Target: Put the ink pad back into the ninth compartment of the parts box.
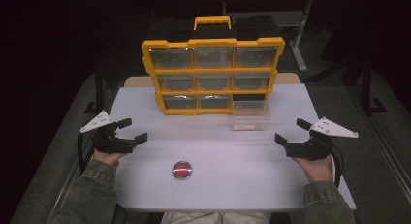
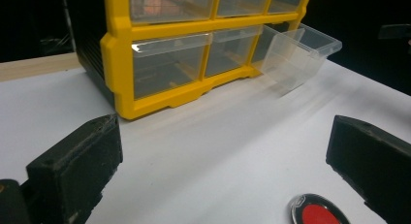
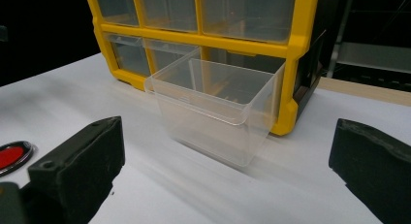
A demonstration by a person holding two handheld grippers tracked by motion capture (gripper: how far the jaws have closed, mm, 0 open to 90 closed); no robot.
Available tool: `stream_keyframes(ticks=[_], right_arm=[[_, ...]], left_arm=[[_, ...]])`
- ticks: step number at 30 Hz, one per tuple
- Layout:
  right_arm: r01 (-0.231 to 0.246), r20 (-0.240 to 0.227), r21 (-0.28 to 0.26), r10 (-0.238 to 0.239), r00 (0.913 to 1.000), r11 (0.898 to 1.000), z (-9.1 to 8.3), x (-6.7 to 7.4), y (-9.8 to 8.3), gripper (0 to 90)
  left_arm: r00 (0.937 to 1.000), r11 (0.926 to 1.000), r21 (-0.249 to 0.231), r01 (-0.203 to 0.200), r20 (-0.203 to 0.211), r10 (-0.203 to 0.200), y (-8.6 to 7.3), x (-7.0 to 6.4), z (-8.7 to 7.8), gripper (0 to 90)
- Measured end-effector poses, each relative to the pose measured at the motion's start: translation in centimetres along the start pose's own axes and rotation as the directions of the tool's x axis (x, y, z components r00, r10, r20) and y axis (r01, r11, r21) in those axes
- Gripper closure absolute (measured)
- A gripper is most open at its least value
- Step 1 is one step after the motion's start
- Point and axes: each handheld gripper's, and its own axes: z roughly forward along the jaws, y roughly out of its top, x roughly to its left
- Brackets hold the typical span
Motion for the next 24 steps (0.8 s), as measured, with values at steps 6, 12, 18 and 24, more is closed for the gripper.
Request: stream_keyframes(ticks=[6, 12, 18, 24], right_arm=[[-0.003, 0.01, 0.0, 0.003, 0.9999, 1.0, 0.0, 0.0, 0.0, 0.0], [0.0, 0.006, 0.005, 0.0, 1.0, 1.0, 0.1, 0.0, -0.1, 0.0], [0.0, 0.0, 0.009, 0.0, 1.0, 1.0, 0.1, 0.0, -0.1, 0.0], [-0.001, -0.002, 0.011, 0.001, 1.0, 1.0, 0.1, 0.0, -0.1, 0.0]], left_arm=[[0.9998, 0.9996, 0.02, -0.021, 0.007, 0.021, 0.2, -0.4, 0.3, 0.0], [0.9986, 0.9977, 0.044, -0.052, 0.012, 0.052, 0.3, -0.9, 0.9, 0.0], [0.9957, 0.9935, 0.069, -0.091, 0.024, 0.089, 0.5, -1.6, 1.6, 0.0], [0.9923, 0.9893, 0.088, -0.117, 0.052, 0.113, 0.8, -2.4, 2.3, 0.0]])
